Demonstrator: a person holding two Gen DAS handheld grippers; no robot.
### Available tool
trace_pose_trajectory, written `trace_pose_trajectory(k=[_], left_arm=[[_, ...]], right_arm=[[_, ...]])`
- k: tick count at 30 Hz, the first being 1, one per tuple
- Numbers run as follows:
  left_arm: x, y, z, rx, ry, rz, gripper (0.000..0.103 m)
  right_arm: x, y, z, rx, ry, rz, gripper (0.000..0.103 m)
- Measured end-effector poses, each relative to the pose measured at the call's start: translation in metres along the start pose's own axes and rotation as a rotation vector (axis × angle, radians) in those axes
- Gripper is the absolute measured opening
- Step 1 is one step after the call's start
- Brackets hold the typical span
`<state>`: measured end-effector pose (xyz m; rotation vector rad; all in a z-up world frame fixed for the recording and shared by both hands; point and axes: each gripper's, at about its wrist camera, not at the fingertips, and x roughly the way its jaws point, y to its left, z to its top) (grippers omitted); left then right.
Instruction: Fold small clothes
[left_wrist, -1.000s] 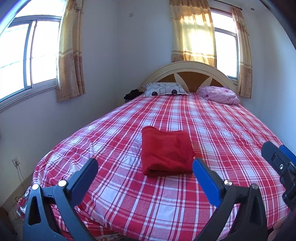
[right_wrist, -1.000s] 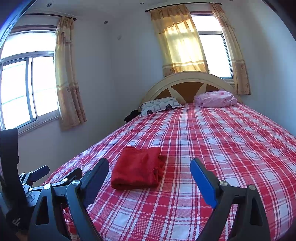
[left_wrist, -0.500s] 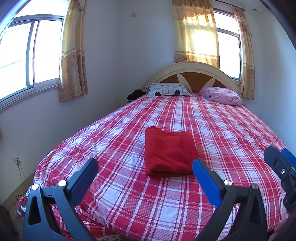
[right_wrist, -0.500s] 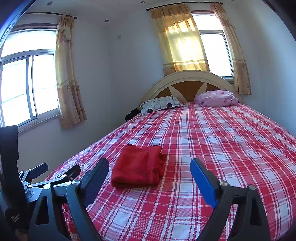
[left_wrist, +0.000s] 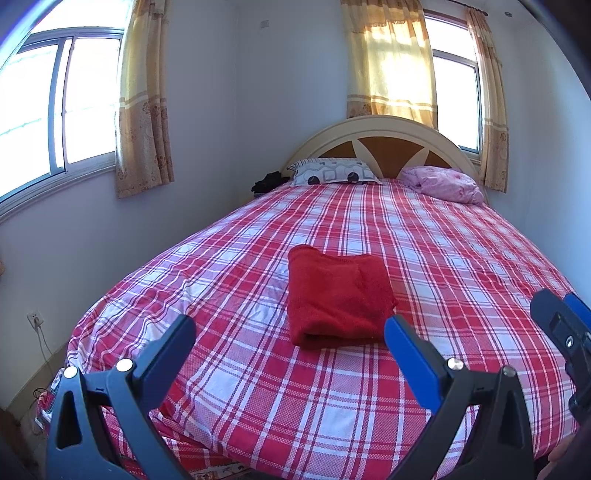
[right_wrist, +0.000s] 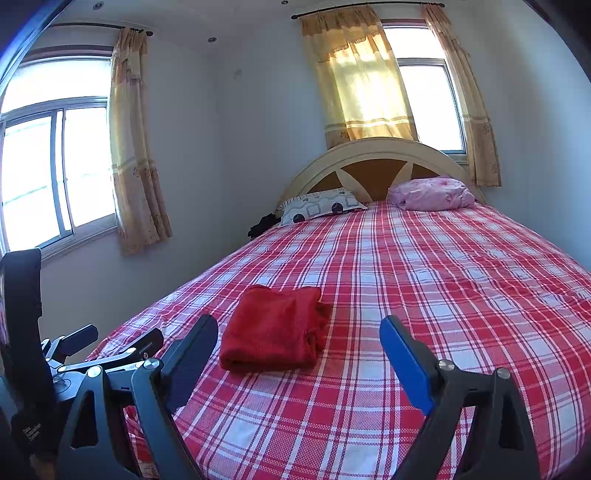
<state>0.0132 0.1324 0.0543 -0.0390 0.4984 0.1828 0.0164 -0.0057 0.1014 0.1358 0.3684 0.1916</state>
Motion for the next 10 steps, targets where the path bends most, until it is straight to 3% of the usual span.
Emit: trace_pose_trajectory(k=[10], left_arm=[[0.0001, -0.0053, -0.0023, 0.032, -0.013, -0.018, 0.103]], right_arm=[[0.0037, -0.004, -0.0022, 0.005, 0.015, 0.001, 0.09]])
